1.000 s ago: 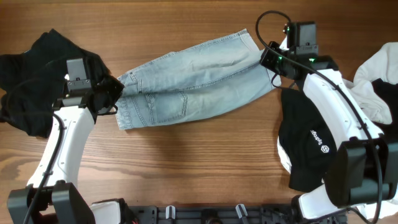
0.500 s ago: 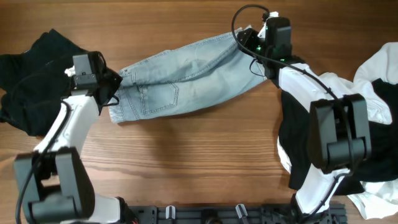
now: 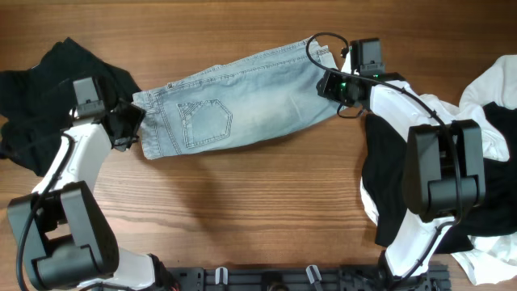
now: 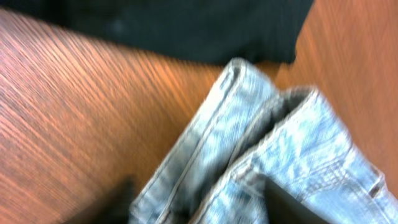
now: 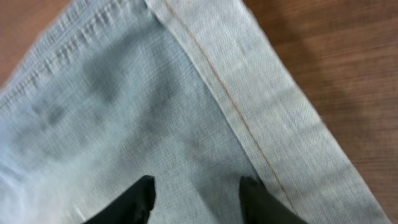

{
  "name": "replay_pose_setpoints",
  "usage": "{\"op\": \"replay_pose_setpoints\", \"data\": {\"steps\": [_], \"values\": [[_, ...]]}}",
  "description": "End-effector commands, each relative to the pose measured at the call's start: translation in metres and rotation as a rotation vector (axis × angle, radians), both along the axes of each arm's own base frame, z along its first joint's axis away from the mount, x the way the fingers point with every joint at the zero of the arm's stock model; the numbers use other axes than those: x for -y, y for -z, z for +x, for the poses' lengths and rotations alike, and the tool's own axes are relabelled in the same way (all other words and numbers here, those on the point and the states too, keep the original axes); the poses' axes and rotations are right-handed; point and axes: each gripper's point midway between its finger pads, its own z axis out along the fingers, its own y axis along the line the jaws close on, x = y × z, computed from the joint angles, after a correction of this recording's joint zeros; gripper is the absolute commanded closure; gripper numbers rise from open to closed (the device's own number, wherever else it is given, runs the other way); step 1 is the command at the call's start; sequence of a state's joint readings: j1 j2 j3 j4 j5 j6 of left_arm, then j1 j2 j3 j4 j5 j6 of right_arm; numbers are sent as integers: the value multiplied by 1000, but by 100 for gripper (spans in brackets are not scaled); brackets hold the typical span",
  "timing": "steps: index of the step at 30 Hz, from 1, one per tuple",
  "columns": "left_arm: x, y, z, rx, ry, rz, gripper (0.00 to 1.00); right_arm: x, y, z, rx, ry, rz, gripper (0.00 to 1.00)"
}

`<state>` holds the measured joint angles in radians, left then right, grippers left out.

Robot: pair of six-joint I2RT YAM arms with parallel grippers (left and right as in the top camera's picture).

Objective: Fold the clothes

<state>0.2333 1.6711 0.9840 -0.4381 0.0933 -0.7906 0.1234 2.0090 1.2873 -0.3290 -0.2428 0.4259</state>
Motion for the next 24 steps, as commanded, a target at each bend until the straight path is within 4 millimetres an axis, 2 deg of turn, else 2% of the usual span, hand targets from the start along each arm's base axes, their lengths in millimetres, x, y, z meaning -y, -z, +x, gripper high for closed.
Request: {"op": "replay_pose_setpoints", "data": {"steps": [1,5,10,12,15,16,17,18,19,21,24], "values": [[25,4,-2,-10,232,-1,12,-1,5,-4,-12,-54,-27,44],[29,19,-6,-34,295,-7,4,-5,3,-7,-20,-65,-5,39],[38,54,-13,-107,323,-76,7,-5,-7,-7,-6,-66,-5,39],[48,65,-16,-125,340,-136,19,-5,-15,-5,16,-72,-7,39],[61,64,-16,-107,364,-207,34,-5,-27,-2,55,-88,-13,44],[64,63,-15,-100,373,-224,44,-5,-33,-1,68,-88,-11,46],[68,61,-15,-86,406,-237,68,-10,-41,-1,86,-114,5,49],[70,61,-16,-83,425,-239,88,-20,-49,-4,109,-177,38,52],[70,60,-17,-89,425,-241,96,-31,-55,-8,123,-239,75,55],[70,57,-21,-95,446,-235,96,-54,-62,-18,143,-356,142,64],[70,28,-26,-96,493,-211,96,-82,-57,-37,99,-433,161,90]]}}
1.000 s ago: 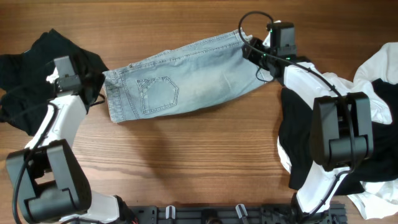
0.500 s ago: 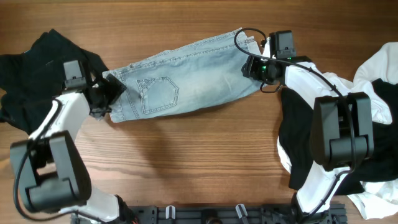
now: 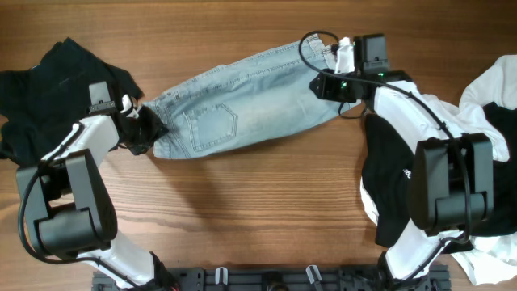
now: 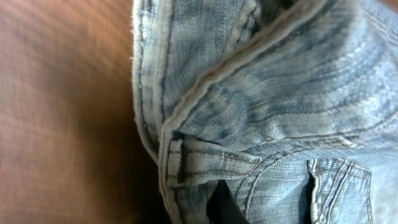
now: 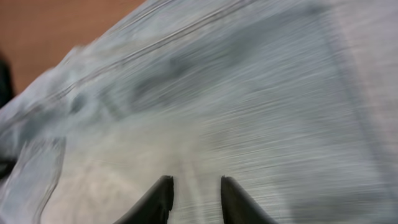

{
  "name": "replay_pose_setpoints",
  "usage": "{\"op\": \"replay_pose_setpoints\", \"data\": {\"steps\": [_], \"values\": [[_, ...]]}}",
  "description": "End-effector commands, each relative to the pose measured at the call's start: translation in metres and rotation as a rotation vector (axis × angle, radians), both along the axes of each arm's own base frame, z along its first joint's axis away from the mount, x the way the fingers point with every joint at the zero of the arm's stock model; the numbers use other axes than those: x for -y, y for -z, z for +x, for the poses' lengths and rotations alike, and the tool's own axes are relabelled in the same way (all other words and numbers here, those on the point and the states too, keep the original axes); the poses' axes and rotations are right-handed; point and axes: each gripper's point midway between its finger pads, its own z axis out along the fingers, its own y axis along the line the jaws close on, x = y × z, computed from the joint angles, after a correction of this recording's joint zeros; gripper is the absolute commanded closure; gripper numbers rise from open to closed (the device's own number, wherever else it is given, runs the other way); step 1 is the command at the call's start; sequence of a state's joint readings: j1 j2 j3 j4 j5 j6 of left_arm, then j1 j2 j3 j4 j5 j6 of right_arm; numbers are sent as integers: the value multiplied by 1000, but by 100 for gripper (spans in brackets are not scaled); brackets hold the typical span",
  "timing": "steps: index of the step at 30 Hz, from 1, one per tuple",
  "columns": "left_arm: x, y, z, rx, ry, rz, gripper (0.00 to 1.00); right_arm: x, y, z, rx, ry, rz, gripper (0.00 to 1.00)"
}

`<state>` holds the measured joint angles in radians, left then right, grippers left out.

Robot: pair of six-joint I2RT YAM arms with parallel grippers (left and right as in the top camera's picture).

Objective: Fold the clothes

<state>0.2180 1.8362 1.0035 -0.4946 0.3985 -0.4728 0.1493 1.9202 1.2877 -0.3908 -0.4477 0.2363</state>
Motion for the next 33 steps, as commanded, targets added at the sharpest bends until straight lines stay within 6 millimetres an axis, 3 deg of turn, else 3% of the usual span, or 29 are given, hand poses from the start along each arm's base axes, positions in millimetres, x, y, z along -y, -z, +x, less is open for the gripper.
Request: {"op": "replay_pose_setpoints", "data": {"steps": [1,2,3,8,12,14,16,19,21,22,23,25,26,29,31,33], "values": [[8,-26,-14,-10,85,4,96,-49,-13,-23,11,-179,64,92],[6,-53,-15,11,102,29,96,-76,-10,-39,2,-265,64,93],[5,-66,-17,18,103,42,96,-93,-6,-49,-9,-307,62,94],[-1,-120,-21,110,93,104,96,-155,21,-99,-107,-446,68,93],[-1,-169,-19,253,83,139,96,-197,57,-143,-214,-526,61,93],[0,-193,-18,322,77,147,96,-213,74,-151,-238,-516,63,93],[6,-206,-20,362,89,125,96,-222,78,-151,-228,-519,79,93],[24,-213,-22,390,137,70,96,-230,69,-145,-185,-537,112,95],[35,-213,-21,395,170,65,96,-221,53,-131,-157,-520,100,92],[42,-214,-20,406,191,64,96,-204,39,-112,-134,-463,59,89],[51,-217,-16,429,218,64,96,-175,19,-88,-97,-374,-2,89],[66,-222,-11,469,260,64,96,-99,-17,-46,-19,-196,-109,89],[73,-223,-10,479,282,60,96,-69,-19,-38,-24,-146,-148,89],[96,-220,-8,477,323,33,96,-12,4,-37,-118,-58,-237,89],[119,-215,-5,473,369,9,96,12,27,-44,-185,-28,-263,89],[144,-208,-2,468,411,-17,96,22,47,-52,-237,-12,-274,89]]}}
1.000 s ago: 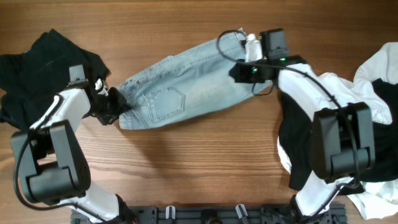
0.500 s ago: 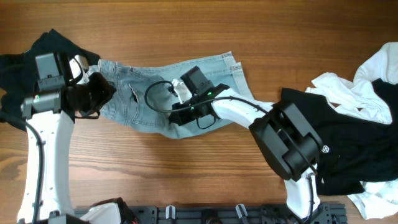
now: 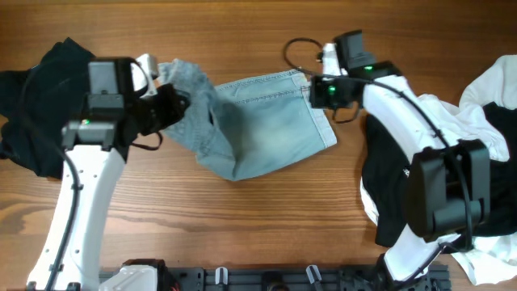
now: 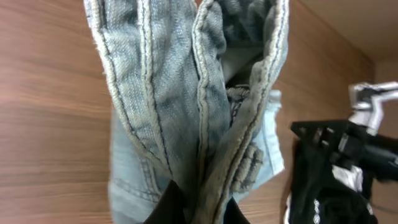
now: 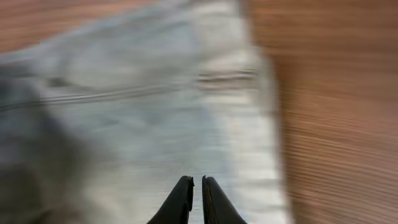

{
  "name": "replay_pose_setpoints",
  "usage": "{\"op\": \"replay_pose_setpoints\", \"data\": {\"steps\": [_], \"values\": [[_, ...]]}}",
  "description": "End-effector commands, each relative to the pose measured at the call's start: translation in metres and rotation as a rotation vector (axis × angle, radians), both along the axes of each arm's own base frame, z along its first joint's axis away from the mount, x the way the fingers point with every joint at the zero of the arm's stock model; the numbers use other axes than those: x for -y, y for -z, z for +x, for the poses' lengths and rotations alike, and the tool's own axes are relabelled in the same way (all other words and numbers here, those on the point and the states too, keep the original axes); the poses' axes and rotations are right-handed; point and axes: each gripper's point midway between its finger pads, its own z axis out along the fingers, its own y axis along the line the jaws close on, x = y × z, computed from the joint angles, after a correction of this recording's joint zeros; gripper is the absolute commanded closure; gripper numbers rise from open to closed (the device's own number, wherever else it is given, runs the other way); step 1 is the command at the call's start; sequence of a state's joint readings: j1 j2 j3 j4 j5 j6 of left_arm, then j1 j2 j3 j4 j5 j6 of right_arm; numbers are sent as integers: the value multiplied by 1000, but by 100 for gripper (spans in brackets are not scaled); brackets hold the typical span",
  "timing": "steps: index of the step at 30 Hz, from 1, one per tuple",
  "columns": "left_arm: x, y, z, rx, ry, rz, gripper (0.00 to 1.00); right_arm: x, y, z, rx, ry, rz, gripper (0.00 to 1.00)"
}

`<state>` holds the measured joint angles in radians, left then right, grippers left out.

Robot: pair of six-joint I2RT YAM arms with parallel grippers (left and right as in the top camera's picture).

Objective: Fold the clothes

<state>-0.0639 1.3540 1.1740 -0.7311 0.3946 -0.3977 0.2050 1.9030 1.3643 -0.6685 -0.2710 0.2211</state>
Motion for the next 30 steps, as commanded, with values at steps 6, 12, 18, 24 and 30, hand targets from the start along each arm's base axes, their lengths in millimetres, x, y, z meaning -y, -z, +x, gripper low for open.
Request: {"op": "replay_pose_setpoints", "data": {"steps": [6,12,18,24,30], "values": [[128,22,10,-7,250,-106,96,22,72,-29,-165,-8,-120,89],[205,54,13,23,375,-151,79,22,72,-32,-189,36,-113,88],[193,44,54,153,299,-152,48,66,24,-16,-146,199,-170,75],[110,70,82,53,94,-73,43,115,-69,3,75,328,-125,63],[63,126,67,-173,-1,-13,23,97,-102,-9,145,197,-61,60]]}}
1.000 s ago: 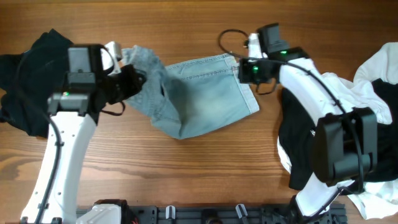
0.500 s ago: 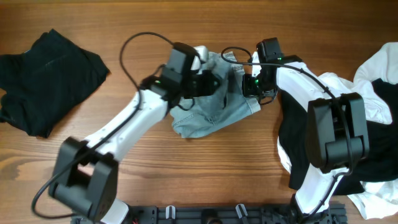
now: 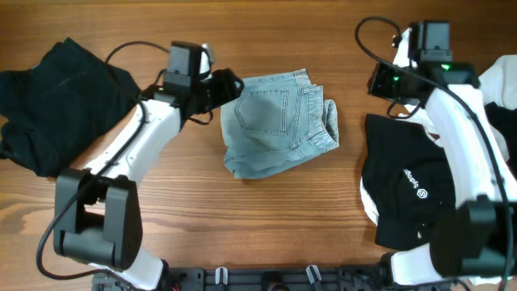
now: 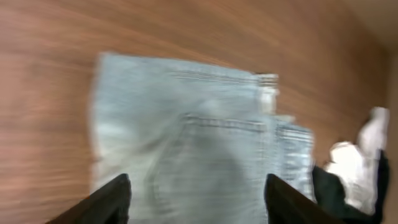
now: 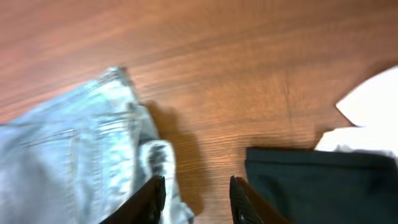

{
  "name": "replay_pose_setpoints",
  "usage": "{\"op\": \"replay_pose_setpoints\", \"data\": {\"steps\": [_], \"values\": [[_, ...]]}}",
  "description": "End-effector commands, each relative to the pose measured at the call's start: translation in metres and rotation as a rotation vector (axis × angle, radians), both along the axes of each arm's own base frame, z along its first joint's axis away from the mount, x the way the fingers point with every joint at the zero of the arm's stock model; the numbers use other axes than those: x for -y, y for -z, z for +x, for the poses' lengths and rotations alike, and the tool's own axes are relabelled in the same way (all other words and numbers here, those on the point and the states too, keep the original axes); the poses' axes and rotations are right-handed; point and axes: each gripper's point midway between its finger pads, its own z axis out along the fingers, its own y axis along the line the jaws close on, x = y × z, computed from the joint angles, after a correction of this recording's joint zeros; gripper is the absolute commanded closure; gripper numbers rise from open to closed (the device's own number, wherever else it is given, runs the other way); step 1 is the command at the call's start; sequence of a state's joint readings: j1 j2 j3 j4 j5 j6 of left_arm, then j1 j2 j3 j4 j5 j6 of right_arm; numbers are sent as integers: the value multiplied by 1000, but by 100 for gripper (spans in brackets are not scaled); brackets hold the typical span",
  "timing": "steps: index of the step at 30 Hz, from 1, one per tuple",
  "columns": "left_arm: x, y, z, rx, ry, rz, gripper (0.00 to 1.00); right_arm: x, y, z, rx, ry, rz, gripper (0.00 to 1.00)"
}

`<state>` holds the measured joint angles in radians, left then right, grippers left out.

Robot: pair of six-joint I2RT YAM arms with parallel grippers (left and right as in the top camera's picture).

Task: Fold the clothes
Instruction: 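Lift the folded shorts with the left gripper and place them on the black garment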

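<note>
The light blue jeans (image 3: 279, 121) lie folded into a short bundle at the table's centre, back pockets facing up. My left gripper (image 3: 230, 85) hovers at their left edge, open and empty. In the left wrist view its fingers (image 4: 109, 199) stand wide apart above the denim (image 4: 205, 137). My right gripper (image 3: 380, 81) is to the right of the jeans, apart from them and open. In the right wrist view it (image 5: 198, 199) is over bare wood between the jeans (image 5: 81, 149) and a black garment (image 5: 323, 180).
A crumpled black garment (image 3: 48, 89) lies at the far left. A black shirt with a white print (image 3: 404, 186) and a white garment (image 3: 501, 81) are heaped at the right, under the right arm. Cables loop off both wrists.
The jeans' waist end, held up at the left by my left gripper, now lies folded over the legs. Both grippers have opened and let go. The right gripper has moved to the right.
The jeans first lay stretched across the table, my left gripper at the waistband and my right over the leg end. Then the left was on the waistband. Then it held the waist raised while the right was shut on the legs. Now they lie folded, released.
</note>
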<state>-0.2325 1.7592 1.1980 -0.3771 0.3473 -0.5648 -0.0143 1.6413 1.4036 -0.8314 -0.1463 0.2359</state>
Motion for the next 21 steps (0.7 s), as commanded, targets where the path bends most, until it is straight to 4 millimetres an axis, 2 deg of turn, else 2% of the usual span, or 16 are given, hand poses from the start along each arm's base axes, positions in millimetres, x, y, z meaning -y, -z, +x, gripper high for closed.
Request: {"op": "replay_pose_setpoints", "data": {"steps": [1,4,6,8,9,10,12,13,14,15,17,19,21], "values": [[-7,37,-5,-110,-8,29,18,-17,-2,-6,-10,-89,26,60],[6,64,-15,-196,37,-22,14,-17,-1,-8,-21,-89,27,60],[6,82,-19,-240,40,-16,12,-17,-1,-9,-25,-88,27,60],[14,100,-25,-284,65,-39,16,-17,-1,-9,-27,-87,28,60],[25,104,-27,-294,100,-82,27,-17,-1,-9,-27,-87,28,60],[33,102,-28,-284,133,-114,35,-17,-1,-9,-27,-87,28,60],[49,94,-25,-226,210,-152,57,-17,-1,-9,-27,-86,29,60],[56,89,-24,-200,235,-172,80,-17,-1,-9,-27,-86,29,60],[62,84,-21,-176,251,-191,96,-17,-1,-9,-27,-86,29,60],[64,79,-18,-156,261,-198,96,-17,-1,-10,-29,-86,29,60],[55,66,-7,-97,275,-182,96,-17,0,-11,-35,-87,28,60],[25,44,13,-44,198,-145,96,-16,1,-12,-39,-87,28,60],[-16,14,36,45,119,-102,96,-16,1,-12,-39,-87,28,60]]}}
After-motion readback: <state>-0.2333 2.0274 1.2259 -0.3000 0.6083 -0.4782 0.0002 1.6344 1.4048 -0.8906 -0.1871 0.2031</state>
